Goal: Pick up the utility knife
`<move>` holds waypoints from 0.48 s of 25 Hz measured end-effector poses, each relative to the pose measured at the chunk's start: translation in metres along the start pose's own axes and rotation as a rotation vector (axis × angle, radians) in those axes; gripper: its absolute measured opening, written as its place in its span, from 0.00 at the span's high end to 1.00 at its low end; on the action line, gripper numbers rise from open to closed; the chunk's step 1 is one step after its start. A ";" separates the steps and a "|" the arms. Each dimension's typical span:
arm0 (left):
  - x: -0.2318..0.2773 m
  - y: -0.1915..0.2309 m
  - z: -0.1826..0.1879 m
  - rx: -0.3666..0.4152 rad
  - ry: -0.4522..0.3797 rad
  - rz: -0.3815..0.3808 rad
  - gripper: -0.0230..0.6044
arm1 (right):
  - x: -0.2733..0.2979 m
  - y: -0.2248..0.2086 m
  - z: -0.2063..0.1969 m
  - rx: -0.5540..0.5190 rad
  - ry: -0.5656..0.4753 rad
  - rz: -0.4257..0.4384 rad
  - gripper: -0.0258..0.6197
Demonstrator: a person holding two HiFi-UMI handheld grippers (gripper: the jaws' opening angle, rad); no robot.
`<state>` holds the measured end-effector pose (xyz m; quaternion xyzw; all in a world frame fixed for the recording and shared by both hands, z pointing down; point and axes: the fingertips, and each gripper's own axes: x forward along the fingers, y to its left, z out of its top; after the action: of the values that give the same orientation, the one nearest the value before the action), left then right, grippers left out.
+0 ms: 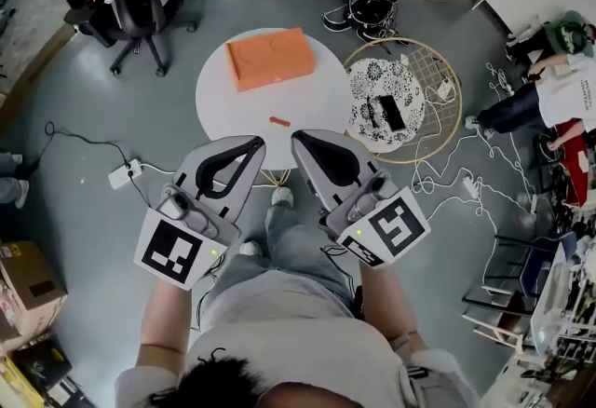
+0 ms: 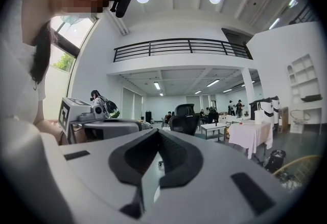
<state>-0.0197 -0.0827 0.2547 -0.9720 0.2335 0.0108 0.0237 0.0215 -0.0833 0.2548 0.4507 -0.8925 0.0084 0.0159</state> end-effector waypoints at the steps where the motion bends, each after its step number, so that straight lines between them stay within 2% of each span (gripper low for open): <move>1: 0.006 0.005 0.000 0.000 -0.002 0.005 0.95 | 0.006 -0.007 -0.001 -0.004 0.005 0.007 0.95; 6: 0.034 0.029 -0.001 -0.017 -0.014 0.039 0.95 | 0.033 -0.048 -0.014 -0.007 0.051 0.042 0.95; 12: 0.064 0.065 -0.013 -0.053 -0.006 0.096 0.95 | 0.072 -0.094 -0.049 -0.001 0.150 0.100 0.95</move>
<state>0.0081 -0.1703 0.2633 -0.9600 0.2792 0.0209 -0.0018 0.0554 -0.1952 0.3060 0.4038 -0.9102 0.0425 0.0823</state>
